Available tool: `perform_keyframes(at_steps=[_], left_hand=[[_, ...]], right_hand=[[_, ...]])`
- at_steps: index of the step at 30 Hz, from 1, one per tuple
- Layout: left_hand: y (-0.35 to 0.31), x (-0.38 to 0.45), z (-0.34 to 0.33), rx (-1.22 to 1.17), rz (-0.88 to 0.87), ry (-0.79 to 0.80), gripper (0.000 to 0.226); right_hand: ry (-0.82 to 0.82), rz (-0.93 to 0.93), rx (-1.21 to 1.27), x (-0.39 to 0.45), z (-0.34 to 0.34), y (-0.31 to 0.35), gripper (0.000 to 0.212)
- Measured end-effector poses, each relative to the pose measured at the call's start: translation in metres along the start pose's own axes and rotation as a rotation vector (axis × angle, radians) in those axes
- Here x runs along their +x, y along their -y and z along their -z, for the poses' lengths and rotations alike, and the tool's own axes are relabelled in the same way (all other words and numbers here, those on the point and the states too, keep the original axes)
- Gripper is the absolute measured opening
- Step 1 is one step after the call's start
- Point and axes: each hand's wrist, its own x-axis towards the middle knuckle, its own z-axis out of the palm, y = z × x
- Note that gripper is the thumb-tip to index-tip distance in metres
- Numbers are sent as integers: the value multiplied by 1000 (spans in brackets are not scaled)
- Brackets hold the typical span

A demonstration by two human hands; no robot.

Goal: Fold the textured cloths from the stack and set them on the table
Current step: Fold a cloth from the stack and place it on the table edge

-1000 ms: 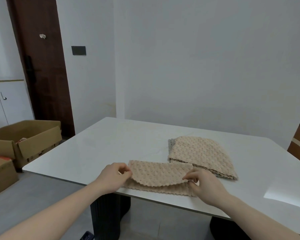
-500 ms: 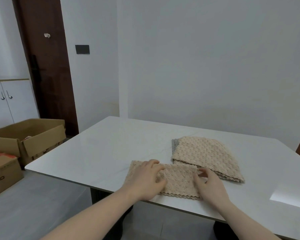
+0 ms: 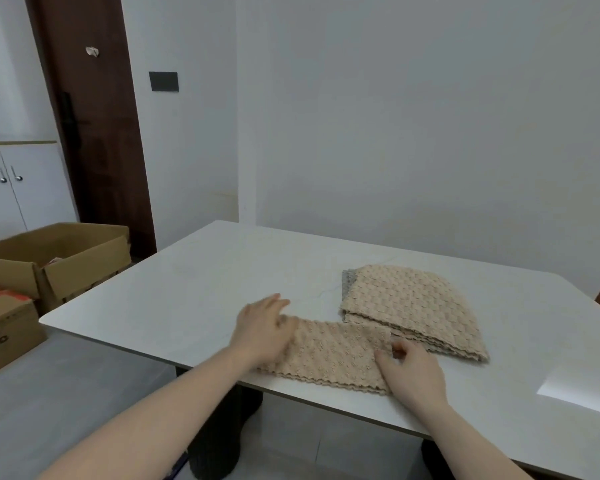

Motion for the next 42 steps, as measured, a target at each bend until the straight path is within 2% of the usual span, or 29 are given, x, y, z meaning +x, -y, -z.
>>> perform_keyframes(at_steps=[3,5,9,12,17,21,30,33,35,38,40,42], left_hand=[[55,0,6,134,123,8,60],[75,-7,2,135,128,25,59],[78,-9,-2,109,86,-25,51],[80,-7,-2,106,86,-29,52],[82,-8,-3,93,78,-35,53],[82,-9,-4,92,65,-53,52],[84,-7,-3,68,62,-84,49],[86,-6,-3,28,51,-68,42],[88,-4,-3,-24,53,-73,32],[87,-2,-2,-152,106,-110,31],[85,-2,0,-228,149,-113,34],[84,-3,2,-280,160,-117,41]], right_hand=[[11,-53,133,-1,3,2,27],[42,-102,222,0,6,3,25],[87,-145,478,5,18,11,20],[109,-112,577,13,32,35,18],[224,-78,637,23,39,100,17],[342,-13,662,18,20,141,26],[409,110,456,-1,-39,179,20],[526,47,651,-11,-38,182,21],[403,120,605,-13,-37,172,18],[157,371,256,-11,-42,135,15],[143,448,154,-14,-50,108,23],[156,448,137,-18,-59,92,33]])
